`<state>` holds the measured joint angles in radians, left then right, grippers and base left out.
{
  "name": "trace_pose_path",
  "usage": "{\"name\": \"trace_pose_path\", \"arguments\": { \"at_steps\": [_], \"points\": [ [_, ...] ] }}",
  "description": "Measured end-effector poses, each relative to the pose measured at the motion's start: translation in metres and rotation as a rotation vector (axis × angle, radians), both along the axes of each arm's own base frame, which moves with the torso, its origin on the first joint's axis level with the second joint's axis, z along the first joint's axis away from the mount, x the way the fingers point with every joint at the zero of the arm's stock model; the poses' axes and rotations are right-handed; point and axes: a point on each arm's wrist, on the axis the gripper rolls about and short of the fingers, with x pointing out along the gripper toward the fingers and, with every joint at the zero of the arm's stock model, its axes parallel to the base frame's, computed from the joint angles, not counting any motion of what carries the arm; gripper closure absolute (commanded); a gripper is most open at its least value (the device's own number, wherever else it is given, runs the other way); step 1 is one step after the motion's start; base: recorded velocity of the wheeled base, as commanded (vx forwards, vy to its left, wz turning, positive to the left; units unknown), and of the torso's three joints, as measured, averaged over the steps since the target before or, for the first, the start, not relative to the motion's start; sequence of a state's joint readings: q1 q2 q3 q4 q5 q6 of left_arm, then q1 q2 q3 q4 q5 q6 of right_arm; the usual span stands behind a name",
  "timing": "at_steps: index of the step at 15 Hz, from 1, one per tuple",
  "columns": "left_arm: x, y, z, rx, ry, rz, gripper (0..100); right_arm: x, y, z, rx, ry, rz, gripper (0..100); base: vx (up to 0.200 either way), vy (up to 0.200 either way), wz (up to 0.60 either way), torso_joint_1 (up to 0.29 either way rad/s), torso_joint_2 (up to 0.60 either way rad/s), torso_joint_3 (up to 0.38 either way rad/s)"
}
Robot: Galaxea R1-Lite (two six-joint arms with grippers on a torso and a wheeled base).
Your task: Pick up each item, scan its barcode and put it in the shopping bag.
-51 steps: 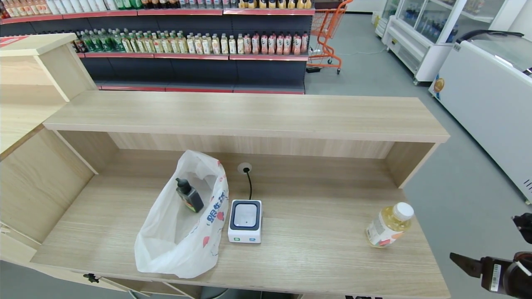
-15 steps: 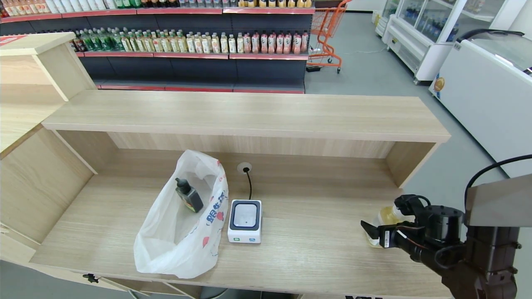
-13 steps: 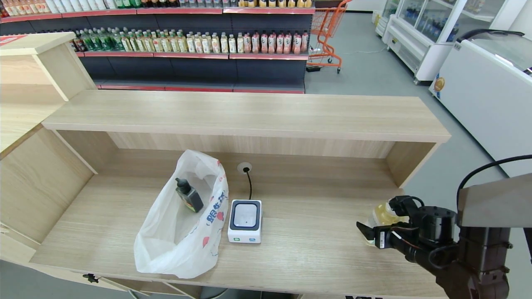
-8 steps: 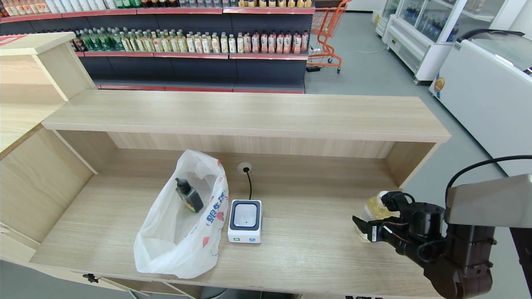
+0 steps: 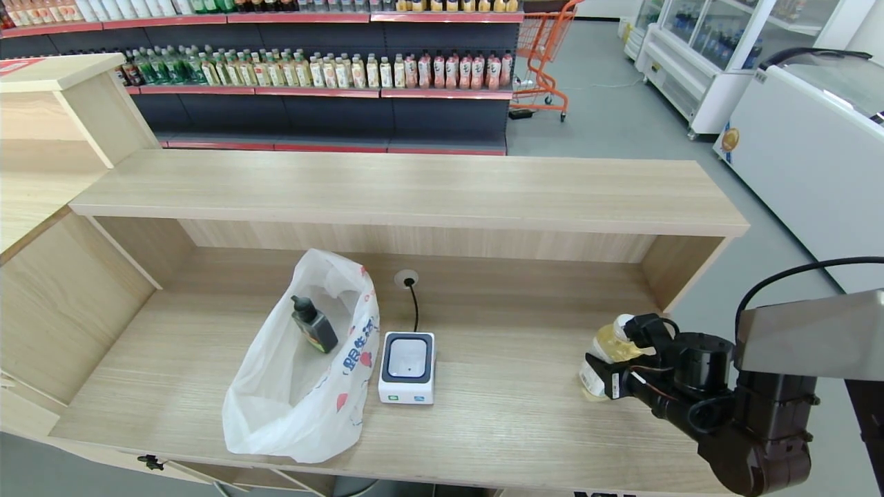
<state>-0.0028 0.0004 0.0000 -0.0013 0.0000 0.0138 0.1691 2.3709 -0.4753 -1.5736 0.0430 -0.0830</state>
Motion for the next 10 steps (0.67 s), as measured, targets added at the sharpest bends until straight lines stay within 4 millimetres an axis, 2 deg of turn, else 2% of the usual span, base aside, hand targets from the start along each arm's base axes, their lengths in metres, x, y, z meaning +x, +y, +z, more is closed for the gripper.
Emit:
{"name": "trace_pose_path", "arguments": {
  "at_steps": [5,10],
  "points": [
    [0.0,0.0,0.0,0.0,0.0,0.0,0,-0.003,0.002,-0.007,-0.023,0.024,0.013,100,0.0,0.0,0.0,0.0,0.0,0.0],
    [0.0,0.0,0.0,0.0,0.0,0.0,0,-0.011,0.003,0.003,0.028,0.041,0.043,100,0.0,0.0,0.0,0.0,0.0,0.0]
  ]
}}
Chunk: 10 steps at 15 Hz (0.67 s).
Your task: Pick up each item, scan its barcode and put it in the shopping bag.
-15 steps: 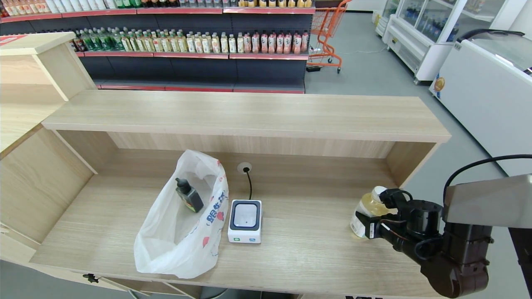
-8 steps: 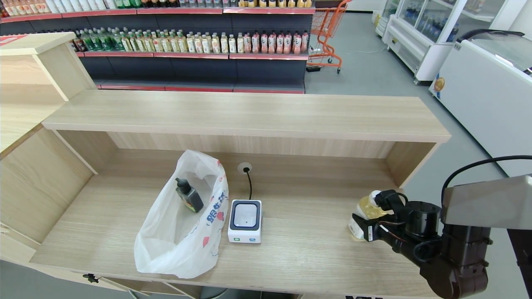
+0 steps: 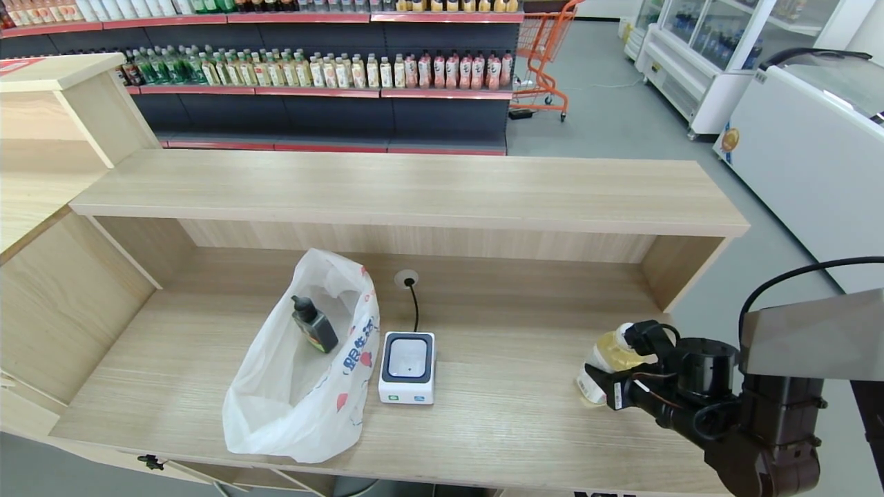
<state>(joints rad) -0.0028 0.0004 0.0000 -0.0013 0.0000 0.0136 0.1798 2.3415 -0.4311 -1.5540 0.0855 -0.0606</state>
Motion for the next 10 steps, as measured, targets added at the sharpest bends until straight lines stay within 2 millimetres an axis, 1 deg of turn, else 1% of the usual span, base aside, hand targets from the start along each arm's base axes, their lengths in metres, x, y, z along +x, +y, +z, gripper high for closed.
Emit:
{"name": "trace_pose_path", "arguments": {
  "at_steps": [1,3,5,7,8,10],
  "points": [
    [0.0,0.0,0.0,0.0,0.0,-0.001,0,-0.001,0.002,0.008,0.035,-0.015,0.002,100,0.0,0.0,0.0,0.0,0.0,0.0],
    [0.0,0.0,0.0,0.0,0.0,0.0,0,-0.004,0.006,0.031,0.14,-0.024,0.055,100,0.0,0.0,0.0,0.0,0.0,0.0],
    [0.0,0.0,0.0,0.0,0.0,0.0,0,-0.012,0.01,0.061,0.272,0.029,0.197,100,0.0,0.0,0.0,0.0,0.0,0.0],
    [0.0,0.0,0.0,0.0,0.0,0.0,0,-0.03,0.012,0.095,0.388,0.121,0.346,100,0.0,0.0,0.0,0.0,0.0,0.0],
    [0.0,0.0,0.0,0.0,0.0,0.0,0,-0.043,0.014,0.114,0.442,0.163,0.438,100,0.0,0.0,0.0,0.0,0.0,0.0],
    [0.0,0.0,0.0,0.0,0.0,-0.001,0,-0.072,0.019,0.141,0.509,0.226,0.602,100,0.0,0.0,0.0,0.0,0.0,0.0]
  ]
}}
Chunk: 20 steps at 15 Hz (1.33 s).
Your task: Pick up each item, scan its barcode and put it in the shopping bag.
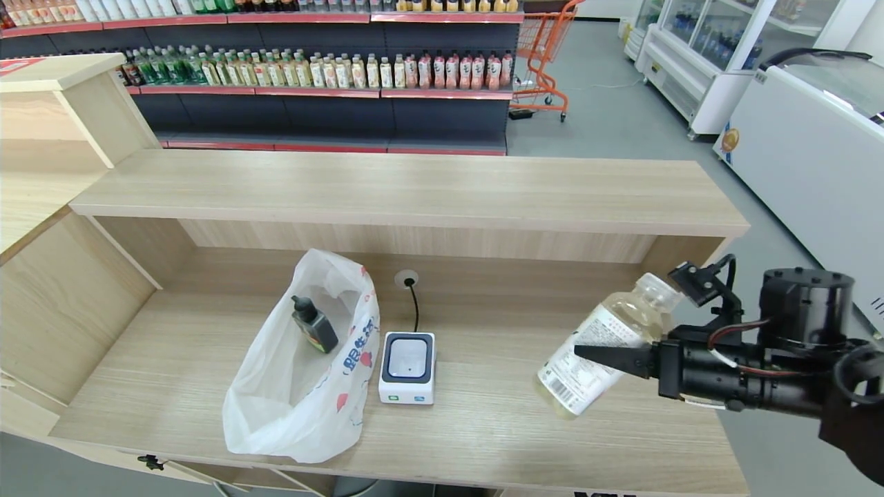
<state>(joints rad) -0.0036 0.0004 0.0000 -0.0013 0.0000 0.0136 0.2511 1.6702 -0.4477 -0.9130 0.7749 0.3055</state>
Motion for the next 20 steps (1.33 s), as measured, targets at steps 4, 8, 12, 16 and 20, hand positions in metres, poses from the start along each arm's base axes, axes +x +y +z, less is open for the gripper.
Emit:
{"name": "trace_pose_path", "arguments": {
  "at_steps": [4,8,12,16,20],
  "points": [
    [0.0,0.0,0.0,0.0,0.0,0.001,0,-0.054,0.023,0.024,0.046,-0.033,0.22,100,0.0,0.0,0.0,0.0,0.0,0.0],
    [0.0,0.0,0.0,0.0,0.0,0.0,0,-0.077,0.038,0.029,0.052,-0.041,0.335,100,0.0,0.0,0.0,0.0,0.0,0.0],
    [0.0,0.0,0.0,0.0,0.0,0.001,0,-0.081,0.039,0.027,0.038,-0.017,0.347,100,0.0,0.0,0.0,0.0,0.0,0.0],
    [0.0,0.0,0.0,0.0,0.0,0.0,0,-0.08,0.04,0.024,0.032,-0.005,0.344,100,0.0,0.0,0.0,0.0,0.0,0.0],
    [0.0,0.0,0.0,0.0,0.0,0.001,0,-0.079,0.041,0.023,0.032,0.005,0.349,100,0.0,0.0,0.0,0.0,0.0,0.0]
  ]
}}
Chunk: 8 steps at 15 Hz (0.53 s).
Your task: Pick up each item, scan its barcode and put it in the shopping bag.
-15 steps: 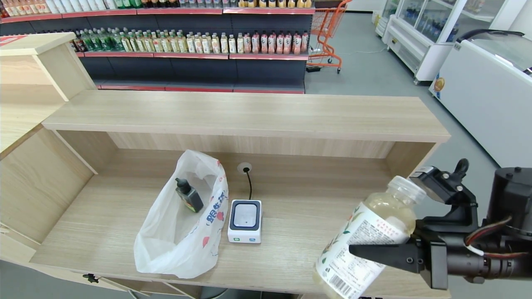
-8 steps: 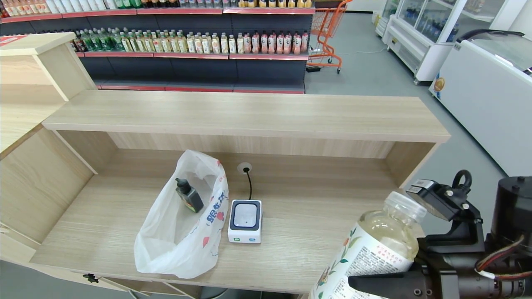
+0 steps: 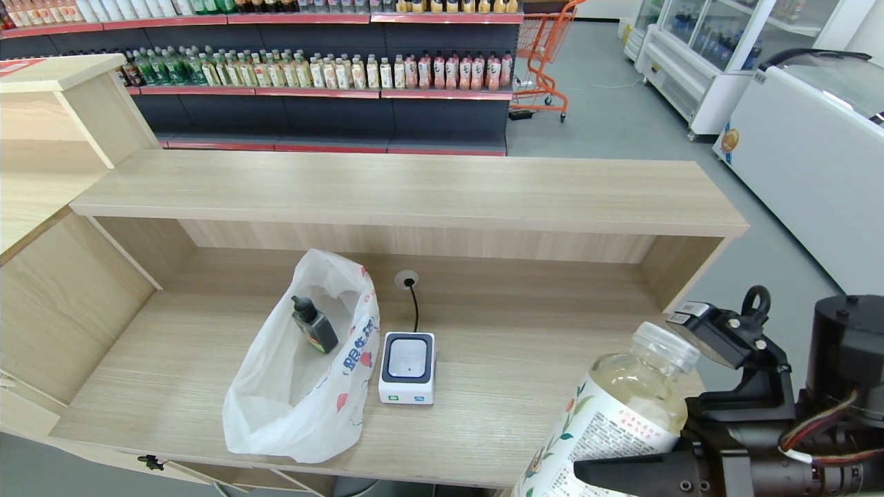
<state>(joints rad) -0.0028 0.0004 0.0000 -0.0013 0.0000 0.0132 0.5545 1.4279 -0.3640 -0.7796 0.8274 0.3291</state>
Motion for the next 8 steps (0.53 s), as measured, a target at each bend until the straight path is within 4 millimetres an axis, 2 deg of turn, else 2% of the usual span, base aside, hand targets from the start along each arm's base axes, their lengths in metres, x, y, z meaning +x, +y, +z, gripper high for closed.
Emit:
{"name": "trace_pose_path", "arguments": {
  "at_steps": [8],
  "points": [
    [0.0,0.0,0.0,0.0,0.0,0.0,0,0.0052,0.0036,-0.0001,-0.005,0.044,-0.002,100,0.0,0.0,0.0,0.0,0.0,0.0]
  ]
}}
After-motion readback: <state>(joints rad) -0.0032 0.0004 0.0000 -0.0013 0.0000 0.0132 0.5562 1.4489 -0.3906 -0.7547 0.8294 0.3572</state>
